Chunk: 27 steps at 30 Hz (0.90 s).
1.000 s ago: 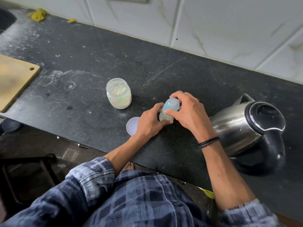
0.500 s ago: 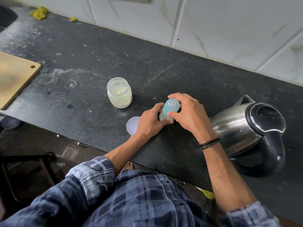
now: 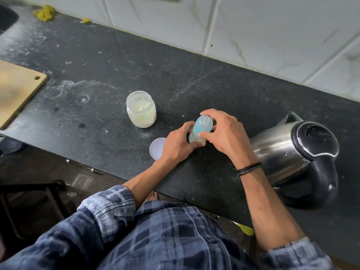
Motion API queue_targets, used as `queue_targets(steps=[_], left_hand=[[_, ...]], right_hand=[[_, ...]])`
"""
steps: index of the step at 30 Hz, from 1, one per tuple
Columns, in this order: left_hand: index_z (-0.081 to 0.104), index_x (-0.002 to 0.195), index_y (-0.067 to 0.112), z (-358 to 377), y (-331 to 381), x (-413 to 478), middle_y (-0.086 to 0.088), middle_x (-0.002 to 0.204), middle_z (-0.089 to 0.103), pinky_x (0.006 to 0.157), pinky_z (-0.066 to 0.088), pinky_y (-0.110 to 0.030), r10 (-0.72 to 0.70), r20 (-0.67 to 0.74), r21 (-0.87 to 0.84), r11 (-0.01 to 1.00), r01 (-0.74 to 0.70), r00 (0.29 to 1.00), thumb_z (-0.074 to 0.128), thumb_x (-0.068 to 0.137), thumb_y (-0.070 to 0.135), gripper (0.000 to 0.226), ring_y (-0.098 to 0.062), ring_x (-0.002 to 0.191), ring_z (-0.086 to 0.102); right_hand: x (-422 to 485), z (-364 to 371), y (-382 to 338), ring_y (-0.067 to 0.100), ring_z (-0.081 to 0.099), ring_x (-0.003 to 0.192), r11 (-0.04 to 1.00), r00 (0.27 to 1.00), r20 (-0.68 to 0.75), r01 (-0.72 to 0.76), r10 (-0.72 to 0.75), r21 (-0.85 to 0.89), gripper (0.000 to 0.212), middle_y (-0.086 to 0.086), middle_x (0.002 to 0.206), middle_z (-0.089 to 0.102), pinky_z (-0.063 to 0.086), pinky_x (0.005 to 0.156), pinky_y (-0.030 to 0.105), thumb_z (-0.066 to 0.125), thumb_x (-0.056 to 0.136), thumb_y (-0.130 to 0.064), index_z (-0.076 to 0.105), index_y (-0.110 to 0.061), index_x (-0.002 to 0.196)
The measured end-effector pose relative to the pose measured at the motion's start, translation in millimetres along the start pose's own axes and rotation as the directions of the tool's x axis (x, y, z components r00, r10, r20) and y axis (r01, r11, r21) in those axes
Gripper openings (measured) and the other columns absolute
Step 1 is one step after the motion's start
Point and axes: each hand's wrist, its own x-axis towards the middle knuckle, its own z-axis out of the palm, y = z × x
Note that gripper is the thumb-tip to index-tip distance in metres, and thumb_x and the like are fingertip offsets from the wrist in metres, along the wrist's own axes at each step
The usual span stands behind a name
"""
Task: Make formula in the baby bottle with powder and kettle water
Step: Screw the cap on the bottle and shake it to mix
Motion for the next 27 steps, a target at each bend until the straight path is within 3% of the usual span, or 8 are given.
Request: queue_targets(steps=[2, 4, 8, 12, 14, 17, 22, 27], left_hand=[[0.048, 0.139, 0.029, 0.1, 0.2, -0.1, 0.009, 0.128, 0.068, 0.090, 0.053, -0.034, 0.004, 0.006, -0.001, 1.000, -0.004, 1.000, 0.079, 0.079, 0.050, 0.071, -0.013, 0.114, 0.064], [0.048, 0.140, 0.028, 0.4, 0.3, 0.3, 0.008, 0.129, 0.068, 0.091, 0.051, -0.033, 0.007, 0.005, 0.003, 1.000, -0.007, 1.000, 0.080, 0.079, 0.048, 0.071, -0.014, 0.115, 0.063], [0.049, 0.139, 0.026, -0.3, 0.8, 0.6, 0.008, 0.129, 0.068, 0.090, 0.050, -0.032, 0.013, -0.004, 0.008, 1.000, -0.013, 1.000, 0.080, 0.079, 0.047, 0.070, -0.014, 0.115, 0.063], [0.048, 0.140, 0.028, 0.5, 0.6, 0.4, 0.009, 0.130, 0.067, 0.090, 0.054, -0.036, -0.001, 0.012, 0.012, 1.000, 0.001, 1.000, 0.079, 0.080, 0.051, 0.071, -0.013, 0.113, 0.064], [0.047, 0.140, 0.029, 1.0, 0.1, 0.5, 0.009, 0.131, 0.067, 0.091, 0.054, -0.036, 0.002, 0.012, 0.012, 1.000, -0.002, 1.000, 0.079, 0.080, 0.052, 0.072, -0.013, 0.114, 0.064], [0.047, 0.141, 0.027, 0.8, -0.5, 1.0, 0.008, 0.131, 0.067, 0.092, 0.052, -0.032, 0.004, 0.012, 0.012, 1.000, -0.004, 1.000, 0.080, 0.080, 0.049, 0.072, -0.013, 0.117, 0.063], [0.047, 0.141, 0.028, 1.4, -0.9, 0.9, 0.009, 0.131, 0.067, 0.092, 0.054, -0.034, 0.005, 0.009, 0.008, 1.000, -0.005, 1.000, 0.079, 0.080, 0.052, 0.073, -0.012, 0.115, 0.064], [0.049, 0.140, 0.027, 1.7, -1.1, 1.5, 0.008, 0.129, 0.068, 0.089, 0.047, -0.026, 0.006, -0.001, 0.007, 1.000, -0.006, 1.000, 0.080, 0.079, 0.048, 0.072, -0.013, 0.115, 0.063]], right_hand=[[0.0, -2.6, 0.3, 0.018, 0.066, 0.105, 1.000, 1.000, 0.012, 0.001, -0.001, 0.008, 0.074, -0.006, 0.126, 0.062, 0.052, 0.088, 0.039, 0.085, 0.078, -0.044, 0.050, -0.037, 0.143], [-2.3, -5.0, 0.7, 0.017, 0.065, 0.108, 1.000, 1.000, 0.024, 0.020, -0.021, 0.009, 0.082, -0.007, 0.132, 0.059, 0.050, 0.090, 0.040, 0.085, 0.079, -0.042, 0.043, -0.041, 0.149], [-4.5, 2.1, 0.7, 0.020, 0.068, 0.106, 0.998, 0.999, -0.012, 0.042, -0.042, -0.038, 0.063, -0.006, 0.129, 0.059, 0.057, 0.085, 0.041, 0.077, 0.087, -0.025, 0.051, -0.040, 0.142], [-3.4, 0.9, -0.7, 0.021, 0.065, 0.102, 1.000, 0.999, -0.032, -0.011, 0.011, -0.017, 0.077, -0.003, 0.124, 0.059, 0.051, 0.084, 0.040, 0.082, 0.080, -0.049, 0.046, -0.038, 0.146], [-5.2, -0.2, 0.1, 0.020, 0.066, 0.104, 1.000, 0.999, -0.045, 0.004, -0.005, -0.014, 0.083, -0.004, 0.130, 0.057, 0.053, 0.087, 0.042, 0.084, 0.080, -0.044, 0.041, -0.039, 0.151], [-6.6, 4.5, 0.9, 0.023, 0.068, 0.111, 0.999, 0.999, -0.044, 0.016, -0.018, -0.033, 0.070, -0.003, 0.133, 0.060, 0.057, 0.089, 0.047, 0.081, 0.086, -0.029, 0.048, -0.037, 0.146], [-5.8, 0.9, 1.0, 0.019, 0.065, 0.101, 0.999, 0.998, -0.059, -0.026, 0.024, -0.042, 0.077, -0.004, 0.119, 0.061, 0.053, 0.078, 0.038, 0.081, 0.076, -0.058, 0.052, -0.031, 0.142], [-9.8, 4.4, -0.4, 0.023, 0.069, 0.106, 0.998, 0.998, -0.058, 0.029, -0.032, -0.048, 0.065, -0.007, 0.129, 0.059, 0.057, 0.085, 0.045, 0.080, 0.086, -0.035, 0.052, -0.036, 0.144]])
